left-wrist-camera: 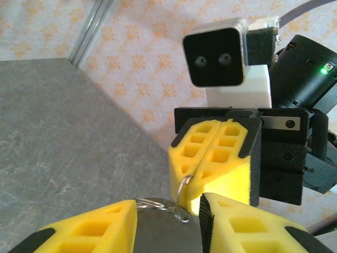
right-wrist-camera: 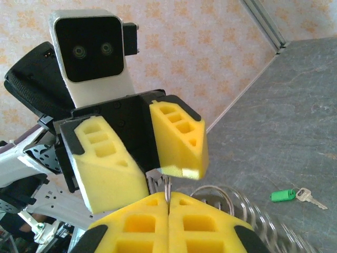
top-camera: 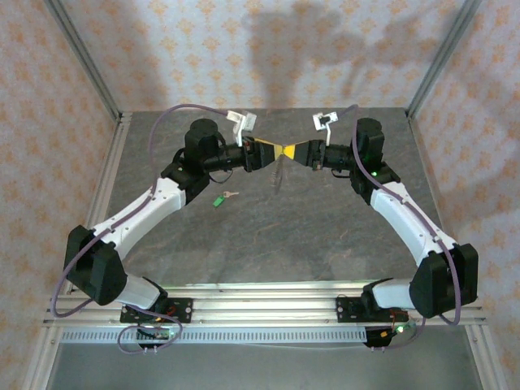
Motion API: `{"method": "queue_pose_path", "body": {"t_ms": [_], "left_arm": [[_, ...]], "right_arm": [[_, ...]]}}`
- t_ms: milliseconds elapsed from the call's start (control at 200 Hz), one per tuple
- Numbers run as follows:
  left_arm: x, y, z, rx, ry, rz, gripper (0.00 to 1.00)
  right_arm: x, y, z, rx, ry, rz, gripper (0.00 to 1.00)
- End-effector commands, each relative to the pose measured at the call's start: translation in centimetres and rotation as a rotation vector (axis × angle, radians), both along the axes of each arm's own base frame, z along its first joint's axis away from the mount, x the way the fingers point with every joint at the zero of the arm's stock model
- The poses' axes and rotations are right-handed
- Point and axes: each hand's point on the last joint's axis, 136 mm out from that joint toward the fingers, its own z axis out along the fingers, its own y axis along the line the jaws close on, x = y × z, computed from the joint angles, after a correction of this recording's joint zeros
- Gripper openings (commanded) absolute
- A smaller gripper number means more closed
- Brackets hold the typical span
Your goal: Put the keys on the keyring
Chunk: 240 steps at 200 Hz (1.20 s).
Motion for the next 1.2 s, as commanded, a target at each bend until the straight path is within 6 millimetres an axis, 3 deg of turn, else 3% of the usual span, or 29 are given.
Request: {"method": "queue_pose_path", "body": {"t_ms": [0, 385, 661, 806, 976, 1196], "left_arm": [[-0.5, -0.8, 1.1, -0.039, -0.032, -0.037, 0.35], [-1.0, -1.5, 2.0, -0.088, -0.037, -0.051, 0.22], [-1.7, -2.2, 2.6, -0.095, -0.053, -0.072, 0.00], [-1.4, -2.0, 2.4, -0.089, -0.053, -0.034, 0.00], [-0.9, -1.1, 2.4, -0.081, -0.068, 0.035, 0.00], [-1.2, -0.7, 2.8, -0.058, -0.107, 0.048, 0.00]], "right_arm": [[0.1, 0.0, 1.6, 0.034, -0.071, 0.004, 0.00], [0.1, -0.1, 1.5, 0.048, -0.062, -0.008, 0.00], [0.4, -0.2, 1.4, 0.060, -0.054, -0.029, 0.00], [0.8, -0.4, 1.5, 0.064, -0.043, -0.061, 0.00], [1.6, -2.0, 1.8, 0.048, -0.026, -0.175, 0.35], [2.7, -7.2, 3.1, 0.109, 0.007, -0.452, 0.45]]}}
